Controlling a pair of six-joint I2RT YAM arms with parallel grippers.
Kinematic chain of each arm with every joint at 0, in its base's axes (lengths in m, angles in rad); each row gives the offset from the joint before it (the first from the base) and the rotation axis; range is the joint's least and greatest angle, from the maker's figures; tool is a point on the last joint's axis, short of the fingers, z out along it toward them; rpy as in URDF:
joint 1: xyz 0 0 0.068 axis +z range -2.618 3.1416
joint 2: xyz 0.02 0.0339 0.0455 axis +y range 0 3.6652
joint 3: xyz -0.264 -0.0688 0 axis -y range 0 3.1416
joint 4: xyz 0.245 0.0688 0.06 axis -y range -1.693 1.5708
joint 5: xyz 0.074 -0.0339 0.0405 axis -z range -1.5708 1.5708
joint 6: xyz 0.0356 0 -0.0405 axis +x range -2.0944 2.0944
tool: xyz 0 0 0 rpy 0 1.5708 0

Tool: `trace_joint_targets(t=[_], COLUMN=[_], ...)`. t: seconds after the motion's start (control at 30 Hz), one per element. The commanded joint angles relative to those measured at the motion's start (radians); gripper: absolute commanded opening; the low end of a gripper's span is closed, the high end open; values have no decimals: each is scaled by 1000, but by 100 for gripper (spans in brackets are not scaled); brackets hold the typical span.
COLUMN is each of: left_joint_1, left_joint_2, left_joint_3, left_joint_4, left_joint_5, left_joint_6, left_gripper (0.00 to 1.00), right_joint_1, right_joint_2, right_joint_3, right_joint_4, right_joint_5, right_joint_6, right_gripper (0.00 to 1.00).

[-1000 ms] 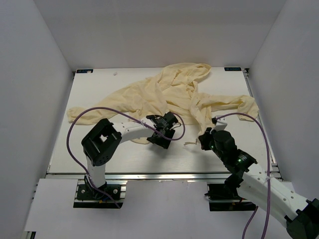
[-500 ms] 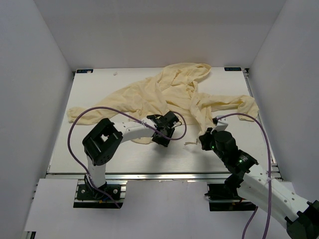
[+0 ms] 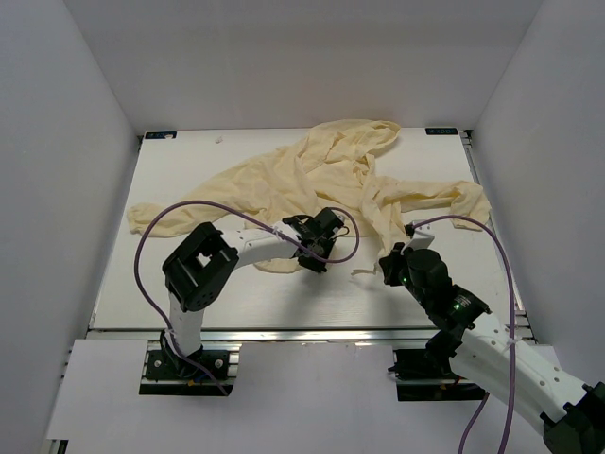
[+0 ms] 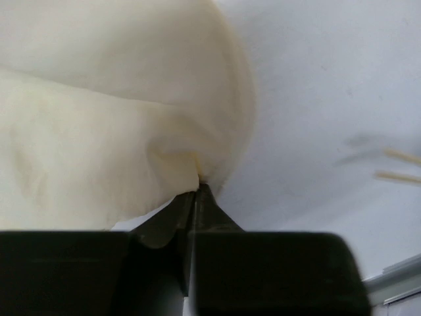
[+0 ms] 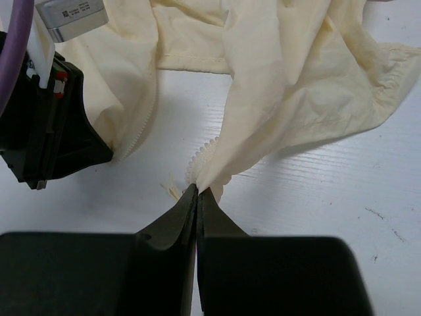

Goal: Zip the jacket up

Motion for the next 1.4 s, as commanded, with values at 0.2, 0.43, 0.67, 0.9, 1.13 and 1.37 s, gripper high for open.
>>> trace_joint_targets(t=[0.2,0.43,0.67,0.9,1.13,1.37], left_joint_1=[-2,-2,-2,-2,-2,-2], left_joint_2=[73,-146,-462,-693,-791,-872], left_joint_3=[-54,-32,-167,-316,-446,-624], left_joint_4=[-44,-4,247,422,592,790], left_joint_5=[-81,-196,-205,-185,-153,-194], left_joint_6=[-84,-123,-143,-140,-215,-368], left_gripper=[0,0,0,0,0,0], right_joint_1=[-5,-5,-14,-28,-37,-40], right_joint_2=[-9,-20,26,59,161,247], right_joint_3=[18,10,29,-63,-37,-66], right_joint_4=[-5,67,262,662,875,1026], right_joint_5=[39,-21,-254,-508,-591,-611], right_joint_6=[4,-28,-79,-38,18,143], right_gripper=[0,0,0,0,0,0])
